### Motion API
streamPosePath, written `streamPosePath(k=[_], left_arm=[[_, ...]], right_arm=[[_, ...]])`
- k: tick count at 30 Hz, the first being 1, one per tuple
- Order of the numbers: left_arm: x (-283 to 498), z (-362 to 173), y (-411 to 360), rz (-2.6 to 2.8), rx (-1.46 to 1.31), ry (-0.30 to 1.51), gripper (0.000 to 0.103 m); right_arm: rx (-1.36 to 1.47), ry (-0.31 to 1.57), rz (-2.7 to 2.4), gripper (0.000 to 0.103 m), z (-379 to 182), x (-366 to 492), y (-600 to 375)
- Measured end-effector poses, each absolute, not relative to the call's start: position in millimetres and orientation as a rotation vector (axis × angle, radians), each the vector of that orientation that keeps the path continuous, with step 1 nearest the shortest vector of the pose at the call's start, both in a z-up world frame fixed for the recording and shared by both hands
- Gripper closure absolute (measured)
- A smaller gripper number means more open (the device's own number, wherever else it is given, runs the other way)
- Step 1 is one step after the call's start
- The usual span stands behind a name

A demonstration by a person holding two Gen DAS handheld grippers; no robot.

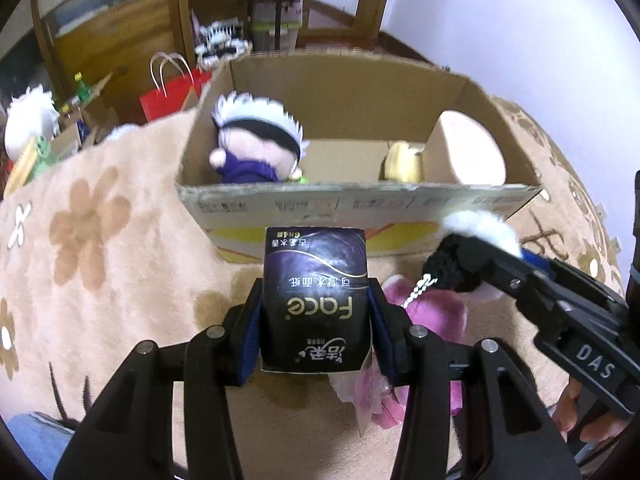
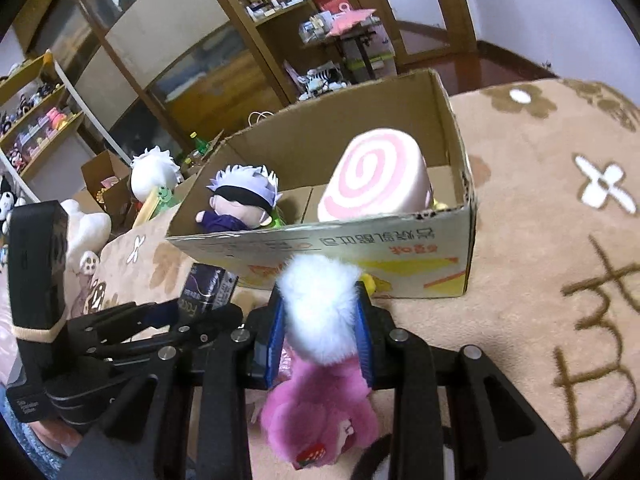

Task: Organize soft objects
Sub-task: 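Lift the pink keychain with the right tool while the left tool lifts the Face box over the box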

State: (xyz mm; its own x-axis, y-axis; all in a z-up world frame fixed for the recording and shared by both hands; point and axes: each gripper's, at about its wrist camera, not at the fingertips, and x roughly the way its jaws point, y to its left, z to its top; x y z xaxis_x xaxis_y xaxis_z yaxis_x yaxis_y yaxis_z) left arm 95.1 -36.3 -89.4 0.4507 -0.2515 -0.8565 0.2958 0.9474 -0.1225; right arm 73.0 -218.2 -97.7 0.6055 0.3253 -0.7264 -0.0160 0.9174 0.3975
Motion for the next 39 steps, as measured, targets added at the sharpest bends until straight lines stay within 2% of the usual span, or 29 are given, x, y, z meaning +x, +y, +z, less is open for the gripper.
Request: streamPosePath(k=[8,13,14,15,17,21,29,32,39], left_arm=[[94.7,-79.6,-32.0,-0.347,-0.027,1.007,0.057],[96.0,-65.0,-25.8,-0.337,-0.054,0.915,0.058],[96.4,-61.5,-24.6,-0.335,-0.047,0.895,0.059],[96.8,-59.8,-25.2,-0.342,-0.041,0.894,0.069],[101.6,-63.2,-27.5,-0.358,-0.031,0.931,0.079],[108.9,-84.9,-30.3,-0.354,-0.039,1.035,0.079],[116.3,-110.5,-19.2,-0.259,-0.027,1.179,0.065],[116.3,-115.4,-16.6,-0.267,-0.043,1.216,0.045],[120.8,-137.6,-17.2,-0.213,0.006,1.305,0.045]], right_arm=[[0.382,0.906,0.199,0.071,-94.7,69.2,-219.1],[0.372,0.872,0.199,0.071,-88.6,65.8,-219.6],[0.367,0.856,0.198,0.071,-84.8,63.9,-220.0],[0.360,0.836,0.197,0.071,-79.6,62.2,-220.1],[0.353,0.816,0.200,0.071,-72.6,60.8,-220.6],[0.348,0.808,0.201,0.071,-67.5,60.6,-220.3],[0.346,0.820,0.202,0.071,-69.1,61.9,-220.1],[0.348,0.823,0.202,0.071,-69.4,61.9,-219.7],[0.352,0.828,0.202,0.071,-72.2,62.2,-219.2]])
